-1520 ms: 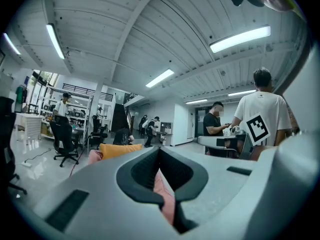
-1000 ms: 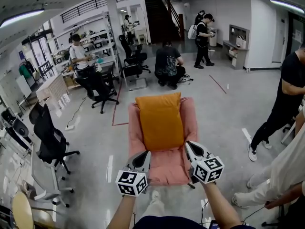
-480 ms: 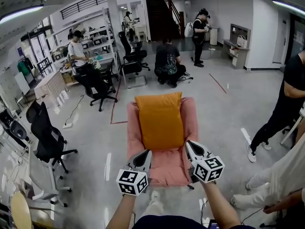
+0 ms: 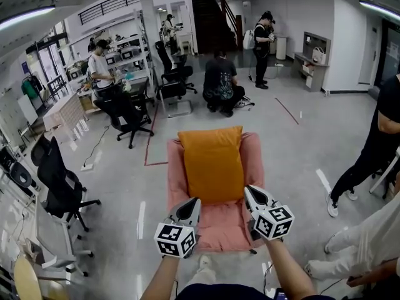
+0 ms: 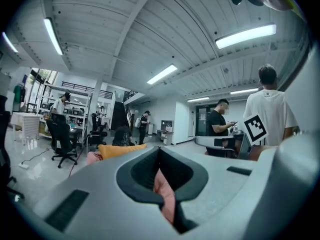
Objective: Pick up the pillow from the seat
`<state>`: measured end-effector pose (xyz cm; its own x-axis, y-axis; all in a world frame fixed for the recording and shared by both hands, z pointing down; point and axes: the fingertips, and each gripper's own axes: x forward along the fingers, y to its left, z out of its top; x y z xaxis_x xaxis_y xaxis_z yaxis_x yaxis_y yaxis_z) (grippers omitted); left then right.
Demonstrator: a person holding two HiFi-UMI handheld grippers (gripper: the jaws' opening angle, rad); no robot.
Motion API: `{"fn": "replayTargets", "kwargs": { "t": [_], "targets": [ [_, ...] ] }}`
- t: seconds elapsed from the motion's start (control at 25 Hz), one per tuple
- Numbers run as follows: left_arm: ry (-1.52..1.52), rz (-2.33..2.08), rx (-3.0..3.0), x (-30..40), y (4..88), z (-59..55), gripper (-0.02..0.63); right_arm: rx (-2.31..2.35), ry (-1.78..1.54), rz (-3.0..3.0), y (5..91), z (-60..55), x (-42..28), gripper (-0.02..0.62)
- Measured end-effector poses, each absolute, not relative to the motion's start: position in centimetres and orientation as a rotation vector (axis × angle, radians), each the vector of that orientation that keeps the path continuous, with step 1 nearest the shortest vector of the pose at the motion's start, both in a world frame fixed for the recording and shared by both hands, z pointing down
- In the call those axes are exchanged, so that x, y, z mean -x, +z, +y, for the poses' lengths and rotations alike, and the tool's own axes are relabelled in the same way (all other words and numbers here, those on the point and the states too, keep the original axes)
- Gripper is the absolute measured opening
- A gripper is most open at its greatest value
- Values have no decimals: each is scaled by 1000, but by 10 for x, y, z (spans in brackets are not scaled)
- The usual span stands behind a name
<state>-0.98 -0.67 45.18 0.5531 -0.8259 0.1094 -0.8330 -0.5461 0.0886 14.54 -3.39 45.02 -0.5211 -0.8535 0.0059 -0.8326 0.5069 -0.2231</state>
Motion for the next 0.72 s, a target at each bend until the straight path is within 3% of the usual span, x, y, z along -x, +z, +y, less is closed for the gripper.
{"fn": "replayTargets", "kwargs": {
  "t": [0.72],
  "targets": [
    [95,-1347,-2653,39,451,-130,5,1549,-343,2631,453,-150,-119,20]
  ]
}}
